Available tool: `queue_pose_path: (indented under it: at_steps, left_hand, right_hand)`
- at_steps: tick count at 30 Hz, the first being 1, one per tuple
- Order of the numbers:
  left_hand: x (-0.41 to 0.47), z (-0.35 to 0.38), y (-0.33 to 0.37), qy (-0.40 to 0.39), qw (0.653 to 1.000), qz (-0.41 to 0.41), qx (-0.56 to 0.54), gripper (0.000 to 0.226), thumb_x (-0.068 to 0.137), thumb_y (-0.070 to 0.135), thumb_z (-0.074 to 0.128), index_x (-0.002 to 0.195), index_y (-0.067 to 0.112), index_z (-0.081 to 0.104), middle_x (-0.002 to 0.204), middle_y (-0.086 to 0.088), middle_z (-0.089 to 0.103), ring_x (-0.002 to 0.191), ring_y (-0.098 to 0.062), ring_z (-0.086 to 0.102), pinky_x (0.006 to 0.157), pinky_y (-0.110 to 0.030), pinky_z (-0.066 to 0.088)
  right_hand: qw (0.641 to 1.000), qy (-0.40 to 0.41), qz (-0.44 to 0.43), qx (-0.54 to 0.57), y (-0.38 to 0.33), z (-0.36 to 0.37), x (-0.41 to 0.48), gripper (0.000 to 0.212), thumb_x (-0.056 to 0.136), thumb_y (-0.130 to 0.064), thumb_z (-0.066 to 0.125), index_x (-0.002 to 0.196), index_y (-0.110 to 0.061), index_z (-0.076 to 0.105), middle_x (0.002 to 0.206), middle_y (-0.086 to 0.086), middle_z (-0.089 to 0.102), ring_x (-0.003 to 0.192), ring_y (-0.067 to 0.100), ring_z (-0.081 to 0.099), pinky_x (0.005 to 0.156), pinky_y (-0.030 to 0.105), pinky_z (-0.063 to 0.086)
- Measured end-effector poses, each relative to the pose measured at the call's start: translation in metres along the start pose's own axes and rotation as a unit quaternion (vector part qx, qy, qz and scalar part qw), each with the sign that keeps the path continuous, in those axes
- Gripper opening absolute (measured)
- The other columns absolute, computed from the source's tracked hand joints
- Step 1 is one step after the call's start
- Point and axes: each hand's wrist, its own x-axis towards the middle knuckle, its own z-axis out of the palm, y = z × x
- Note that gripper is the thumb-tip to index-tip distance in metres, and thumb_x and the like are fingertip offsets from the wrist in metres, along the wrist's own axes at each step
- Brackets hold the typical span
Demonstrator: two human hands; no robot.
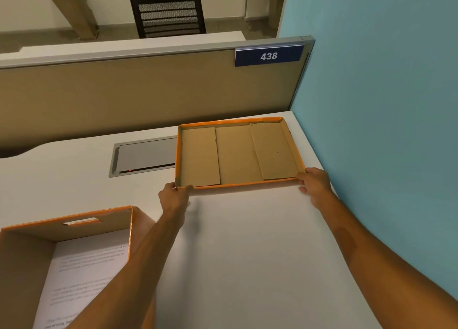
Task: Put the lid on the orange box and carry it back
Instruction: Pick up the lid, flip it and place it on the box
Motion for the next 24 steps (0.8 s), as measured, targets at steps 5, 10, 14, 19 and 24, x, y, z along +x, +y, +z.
queue_pose_path:
  at_steps: [5, 10, 14, 19, 24]
  left_hand:
    - [-0.005, 0.001, 0.007, 0.015, 0.997, 0.001, -0.081, 0.061, 0.082, 0.015, 0.077, 0.132, 0.013, 0.043, 0.117, -0.012, 0.055, 0.096, -0.032, 0.062, 0.078, -0.039, 0.056]
    - [-0.017, 0.003, 0.02, -0.009, 0.974, -0.034, -0.225, 0.061, 0.084, -0.002, 0.071, 0.132, 0.019, 0.039, 0.124, -0.017, 0.052, 0.1, -0.037, 0.066, 0.088, -0.05, 0.057]
    - [-0.031, -0.003, 0.025, -0.026, 0.955, -0.032, -0.292, 0.063, 0.085, -0.009, 0.064, 0.132, 0.022, 0.037, 0.125, -0.016, 0.05, 0.101, -0.037, 0.067, 0.08, -0.047, 0.06]
    - [-0.051, -0.014, 0.032, -0.02, 0.94, -0.047, -0.338, 0.063, 0.089, -0.006, 0.06, 0.139, 0.023, 0.033, 0.129, -0.016, 0.046, 0.109, -0.038, 0.062, 0.082, -0.051, 0.06]
    - [-0.074, -0.034, 0.032, -0.046, 0.924, -0.024, -0.379, 0.053, 0.092, -0.001, 0.058, 0.141, 0.008, 0.042, 0.132, -0.018, 0.056, 0.108, -0.032, 0.064, 0.083, -0.049, 0.059]
  right_hand:
    - [0.996, -0.009, 0.006, 0.088, -0.007, -0.008, -0.005, 0.034, 0.089, 0.0, 0.065, 0.122, -0.005, 0.063, 0.092, 0.014, 0.063, 0.082, 0.025, 0.059, 0.075, 0.04, 0.053]
    - [0.97, -0.051, 0.028, 0.237, -0.019, -0.017, -0.029, 0.039, 0.091, 0.018, 0.051, 0.129, 0.009, 0.05, 0.113, 0.031, 0.06, 0.104, 0.044, 0.062, 0.092, 0.055, 0.052]
    - [0.947, -0.073, 0.051, 0.307, -0.016, -0.028, -0.048, 0.044, 0.092, 0.02, 0.046, 0.135, 0.015, 0.045, 0.125, 0.036, 0.057, 0.119, 0.05, 0.057, 0.1, 0.058, 0.047]
    - [0.918, -0.126, 0.066, 0.371, 0.001, -0.046, -0.073, 0.053, 0.089, 0.021, 0.048, 0.141, 0.008, 0.042, 0.133, 0.035, 0.056, 0.117, 0.046, 0.06, 0.089, 0.053, 0.052]
    - [0.896, -0.201, 0.057, 0.391, 0.021, -0.066, -0.111, 0.065, 0.083, 0.022, 0.05, 0.144, -0.002, 0.045, 0.132, 0.026, 0.062, 0.114, 0.04, 0.065, 0.083, 0.047, 0.06]
